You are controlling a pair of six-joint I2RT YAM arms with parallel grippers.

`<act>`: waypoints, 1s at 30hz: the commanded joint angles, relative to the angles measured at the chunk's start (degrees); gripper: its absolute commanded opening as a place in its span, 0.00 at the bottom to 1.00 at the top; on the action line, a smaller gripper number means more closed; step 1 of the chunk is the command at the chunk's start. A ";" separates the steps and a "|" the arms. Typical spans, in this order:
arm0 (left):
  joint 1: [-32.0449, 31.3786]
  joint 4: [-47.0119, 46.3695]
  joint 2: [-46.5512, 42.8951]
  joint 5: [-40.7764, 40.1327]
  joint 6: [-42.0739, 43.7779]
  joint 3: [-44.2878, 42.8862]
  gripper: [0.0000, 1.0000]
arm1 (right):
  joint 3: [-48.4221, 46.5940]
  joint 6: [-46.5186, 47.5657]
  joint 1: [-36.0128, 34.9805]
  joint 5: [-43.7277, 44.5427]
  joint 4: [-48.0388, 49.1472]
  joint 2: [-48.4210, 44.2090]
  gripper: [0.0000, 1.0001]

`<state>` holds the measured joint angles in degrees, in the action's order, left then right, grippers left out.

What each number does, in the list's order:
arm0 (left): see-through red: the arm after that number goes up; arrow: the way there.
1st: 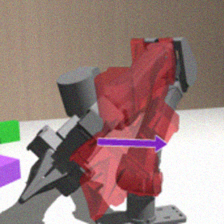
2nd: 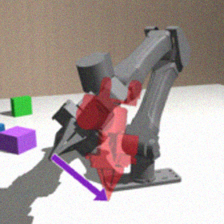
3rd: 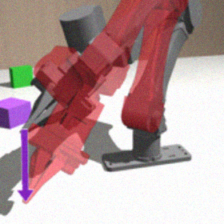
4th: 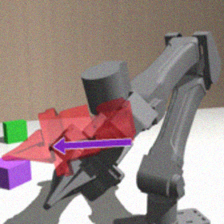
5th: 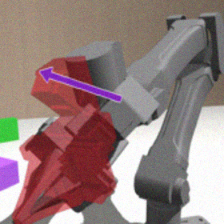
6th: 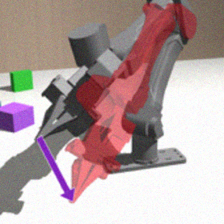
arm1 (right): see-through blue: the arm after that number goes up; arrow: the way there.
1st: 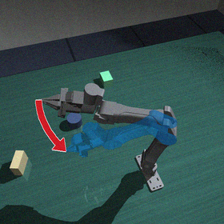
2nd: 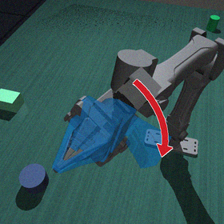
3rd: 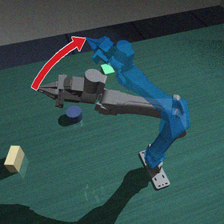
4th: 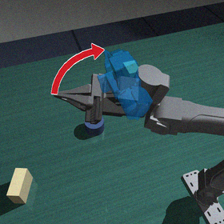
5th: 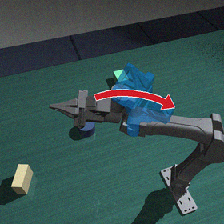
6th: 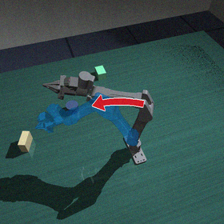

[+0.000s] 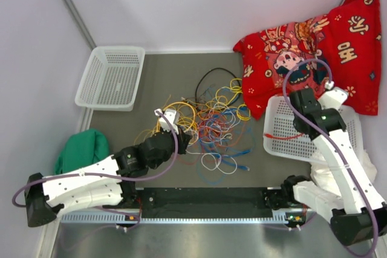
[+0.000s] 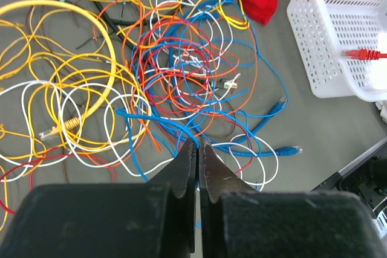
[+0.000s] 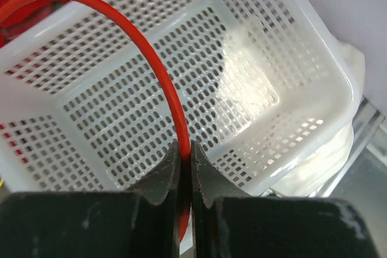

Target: Untangle the cables

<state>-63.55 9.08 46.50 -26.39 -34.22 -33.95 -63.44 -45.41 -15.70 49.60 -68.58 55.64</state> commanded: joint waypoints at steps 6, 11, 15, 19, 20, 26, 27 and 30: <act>0.00 -0.47 0.88 0.55 -2.26 -0.59 0.00 | 9.12 -6.09 18.16 -10.23 9.43 -4.14 0.00; 0.00 0.15 -0.36 0.20 -2.87 0.38 0.00 | 10.35 -7.94 18.17 -8.91 8.63 -2.46 0.00; 0.00 0.23 -0.45 0.29 -3.14 0.64 0.00 | 10.79 -7.24 18.17 -9.53 9.07 -5.27 0.00; 0.00 -0.12 0.52 0.46 -3.31 0.38 0.00 | 11.75 -7.75 18.17 -9.09 6.19 -8.35 0.00; 0.00 -0.20 1.04 0.46 -3.40 0.29 0.00 | 12.46 -8.38 18.17 -9.26 5.39 -10.27 0.00; 0.00 -1.96 3.15 2.22 -4.37 0.38 0.00 | 14.05 -12.95 14.66 -7.59 1.34 -15.99 0.00; 0.00 -2.14 3.51 2.48 -4.28 0.29 0.00 | 13.78 -13.04 14.56 -7.77 1.25 -15.82 0.00; 0.00 -1.79 5.17 2.75 -3.67 -0.85 0.00 | 14.48 -12.25 14.65 -9.08 2.74 -15.73 0.00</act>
<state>-63.55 10.04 50.19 -24.69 -37.82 -33.63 -48.73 -56.49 -0.45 40.40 -66.61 39.99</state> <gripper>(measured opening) 0.015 0.032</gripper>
